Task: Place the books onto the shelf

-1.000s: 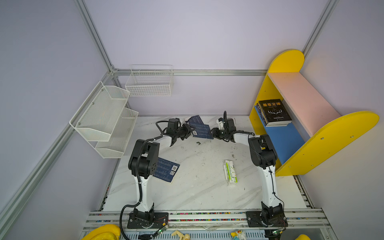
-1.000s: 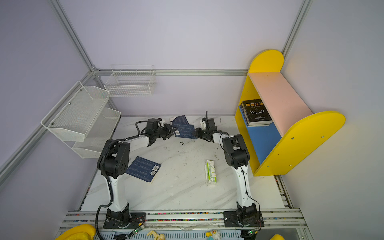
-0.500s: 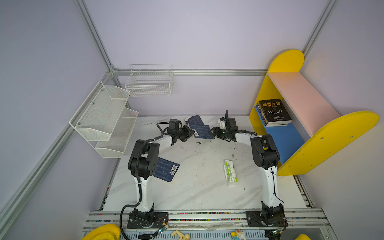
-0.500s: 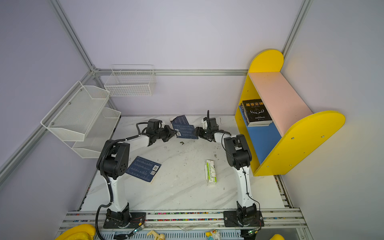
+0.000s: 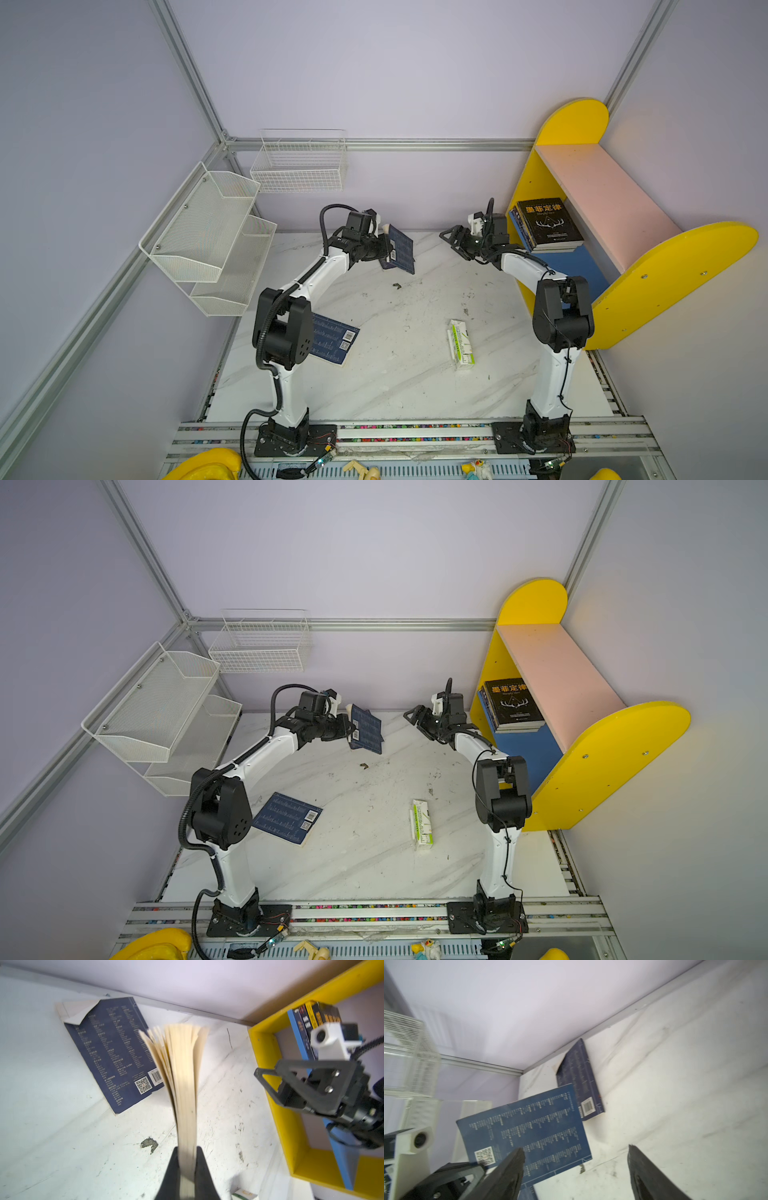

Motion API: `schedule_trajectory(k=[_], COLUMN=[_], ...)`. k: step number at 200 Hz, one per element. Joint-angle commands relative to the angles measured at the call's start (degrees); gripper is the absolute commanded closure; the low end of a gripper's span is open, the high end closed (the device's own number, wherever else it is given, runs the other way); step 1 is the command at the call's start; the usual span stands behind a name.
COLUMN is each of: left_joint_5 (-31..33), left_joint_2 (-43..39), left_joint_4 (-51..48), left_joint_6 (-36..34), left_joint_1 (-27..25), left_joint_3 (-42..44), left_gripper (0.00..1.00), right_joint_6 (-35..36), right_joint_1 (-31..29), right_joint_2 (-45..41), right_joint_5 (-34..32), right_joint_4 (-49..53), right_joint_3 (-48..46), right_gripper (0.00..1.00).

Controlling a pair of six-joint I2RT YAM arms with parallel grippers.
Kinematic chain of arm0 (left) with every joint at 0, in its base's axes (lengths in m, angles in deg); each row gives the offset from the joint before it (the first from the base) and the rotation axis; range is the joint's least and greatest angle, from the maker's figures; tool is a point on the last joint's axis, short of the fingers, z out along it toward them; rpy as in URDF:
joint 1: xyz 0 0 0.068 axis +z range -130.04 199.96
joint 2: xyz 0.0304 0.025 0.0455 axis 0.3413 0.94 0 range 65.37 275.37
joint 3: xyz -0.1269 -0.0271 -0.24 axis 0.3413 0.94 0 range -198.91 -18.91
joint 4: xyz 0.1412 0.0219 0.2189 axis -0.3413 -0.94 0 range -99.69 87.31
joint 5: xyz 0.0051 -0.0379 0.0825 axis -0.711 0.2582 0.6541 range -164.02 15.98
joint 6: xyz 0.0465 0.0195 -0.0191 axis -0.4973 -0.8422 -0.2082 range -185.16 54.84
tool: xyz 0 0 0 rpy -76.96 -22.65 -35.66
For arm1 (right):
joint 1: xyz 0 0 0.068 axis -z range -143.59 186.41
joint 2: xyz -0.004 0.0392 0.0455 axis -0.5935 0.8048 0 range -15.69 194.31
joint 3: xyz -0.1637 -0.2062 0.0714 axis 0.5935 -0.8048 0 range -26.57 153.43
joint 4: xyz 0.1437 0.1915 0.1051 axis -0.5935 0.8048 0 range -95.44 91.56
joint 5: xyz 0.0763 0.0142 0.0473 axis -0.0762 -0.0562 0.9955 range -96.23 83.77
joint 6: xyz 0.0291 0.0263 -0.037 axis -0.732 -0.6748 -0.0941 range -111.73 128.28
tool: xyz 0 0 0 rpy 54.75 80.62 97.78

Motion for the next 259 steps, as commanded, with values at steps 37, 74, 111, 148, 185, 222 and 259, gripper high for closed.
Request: schedule_trajectory(k=[37,74,111,148,185,222,259], left_joint_5=[12.56,18.32,23.6,26.93,30.49,34.92,37.25], left_joint_2=[-5.02,-4.55,-3.88,-2.54,-1.7,-1.65,-1.48], left_joint_4=[-8.48,-8.35,-8.35,-8.61,-8.26,-7.3,-7.25], left_joint_6=[-21.39,-23.93,-29.88,-33.87,-37.38,-40.75,-42.42], left_joint_1=[-10.2,-14.56,-19.6,-23.32,-25.84,-28.11,-28.83], left_joint_3=[-3.89,-1.06,0.43,1.01,1.1,2.45,3.01], left_gripper=[1.0,1.0,1.0,1.0,1.0,1.0,1.0], right_joint_6=[-10.96,-11.95,-10.25,-14.77,-18.38,-18.63,-16.02], right_joint_1=[0.55,0.5,0.59,0.51,0.11,0.14,0.19], right_joint_2=[-2.41,-5.17,-6.21,-9.16,-10.26,-9.89,-8.37], right_joint_5=[17.97,19.82,22.08,22.42,23.24,23.85,24.41], right_joint_4=[0.15,4.85,11.39,7.95,4.35,3.82,5.41], right_joint_3=[-1.74,-4.8,-6.81,-10.82,-15.59,-18.75,-18.54], right_gripper=[0.12,0.11,0.11,0.11,0.14,0.23,0.52])
